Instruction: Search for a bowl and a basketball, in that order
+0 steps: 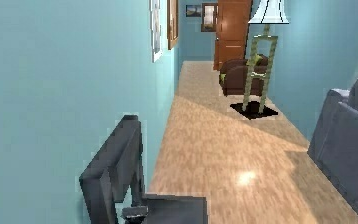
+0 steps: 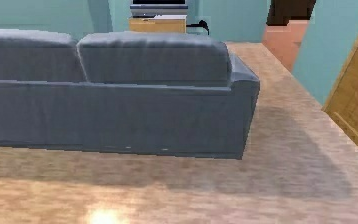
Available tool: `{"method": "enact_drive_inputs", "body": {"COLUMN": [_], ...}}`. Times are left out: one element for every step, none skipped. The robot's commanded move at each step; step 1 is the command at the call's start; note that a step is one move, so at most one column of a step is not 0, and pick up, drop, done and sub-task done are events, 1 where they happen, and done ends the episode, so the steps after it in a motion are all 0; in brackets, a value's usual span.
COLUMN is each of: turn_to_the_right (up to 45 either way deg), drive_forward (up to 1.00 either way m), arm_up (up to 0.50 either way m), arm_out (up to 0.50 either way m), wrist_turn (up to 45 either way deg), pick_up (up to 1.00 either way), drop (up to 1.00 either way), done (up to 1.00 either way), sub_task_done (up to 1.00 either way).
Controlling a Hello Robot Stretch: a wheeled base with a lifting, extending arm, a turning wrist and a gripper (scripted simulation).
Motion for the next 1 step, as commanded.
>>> {"method": "enact_drive_inputs", "body": {"turn_to_the_right": [-45.0], "drive_forward": [0.00], "arm_up": [0.00], "arm_out": [0.00], "wrist_turn": [0.0], "pick_up": [0.00], "drop": [0.00], "done": [0.00], "sub_task_done": [0.00]}}
